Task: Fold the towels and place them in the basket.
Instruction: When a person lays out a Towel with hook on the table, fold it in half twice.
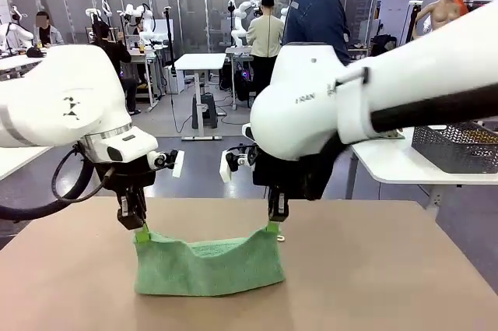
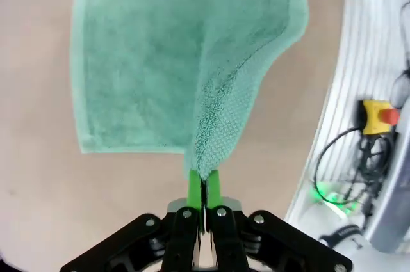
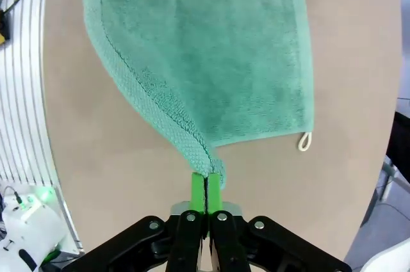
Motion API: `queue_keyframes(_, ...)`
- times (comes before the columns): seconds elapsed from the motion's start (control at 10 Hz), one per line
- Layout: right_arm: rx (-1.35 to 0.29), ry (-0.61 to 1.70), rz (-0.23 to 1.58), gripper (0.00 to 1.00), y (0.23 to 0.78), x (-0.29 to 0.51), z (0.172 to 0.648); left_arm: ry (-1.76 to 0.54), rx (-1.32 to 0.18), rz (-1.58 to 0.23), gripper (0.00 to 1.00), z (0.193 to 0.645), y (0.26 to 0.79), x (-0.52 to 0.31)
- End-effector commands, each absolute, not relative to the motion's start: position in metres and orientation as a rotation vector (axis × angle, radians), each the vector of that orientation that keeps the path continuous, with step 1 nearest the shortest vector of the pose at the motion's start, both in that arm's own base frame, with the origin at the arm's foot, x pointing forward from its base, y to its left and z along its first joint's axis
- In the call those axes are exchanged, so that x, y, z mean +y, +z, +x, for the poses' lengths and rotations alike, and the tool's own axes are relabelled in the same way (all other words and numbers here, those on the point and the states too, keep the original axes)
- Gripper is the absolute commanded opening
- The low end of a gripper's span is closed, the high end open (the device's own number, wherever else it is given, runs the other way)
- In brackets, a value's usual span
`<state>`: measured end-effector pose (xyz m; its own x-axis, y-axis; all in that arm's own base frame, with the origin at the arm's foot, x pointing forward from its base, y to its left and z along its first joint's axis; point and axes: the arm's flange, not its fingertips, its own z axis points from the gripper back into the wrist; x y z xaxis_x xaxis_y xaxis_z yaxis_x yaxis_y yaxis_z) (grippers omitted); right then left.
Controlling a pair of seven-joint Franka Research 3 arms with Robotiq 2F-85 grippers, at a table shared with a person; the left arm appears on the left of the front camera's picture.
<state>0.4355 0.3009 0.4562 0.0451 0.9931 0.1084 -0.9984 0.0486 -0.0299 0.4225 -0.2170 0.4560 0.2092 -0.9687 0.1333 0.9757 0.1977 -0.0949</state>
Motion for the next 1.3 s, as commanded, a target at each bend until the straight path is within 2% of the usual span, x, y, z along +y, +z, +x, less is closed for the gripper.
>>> queue_keyframes(0.0,-0.042,1.548,0.059,0.0,0.453,0.314,0.477,-1.281,0.037,-0.173,0.0,0.454,0.449,-0.214)
queue_keyframes(0.1,-0.029,1.554,0.051,0.0,0.448,0.318,0.49,-1.271,0.044,-0.104,0.0,0.466,0.438,-0.21)
queue_keyframes(0.3,-0.034,1.594,0.01,0.0,0.436,0.321,0.514,-1.364,-0.078,-0.054,0.0,0.485,0.417,-0.199)
queue_keyframes(0.5,-0.015,1.622,0.038,0.0,0.426,0.321,0.53,-1.421,-0.106,-0.072,0.0,0.499,0.403,-0.189)
queue_keyframes(0.7,0.039,1.653,0.044,0.0,0.418,0.321,0.534,-1.481,-0.092,-0.079,0.0,0.504,0.393,-0.187)
queue_keyframes(0.8,-0.026,1.589,0.036,0.0,0.421,0.323,0.528,-1.406,-0.084,-0.062,0.0,0.499,0.402,-0.19)
queue_keyframes(1.2,-0.009,1.604,0.047,0.01,0.417,0.324,0.53,-1.406,-0.084,-0.062,0.0,0.499,0.402,-0.19)
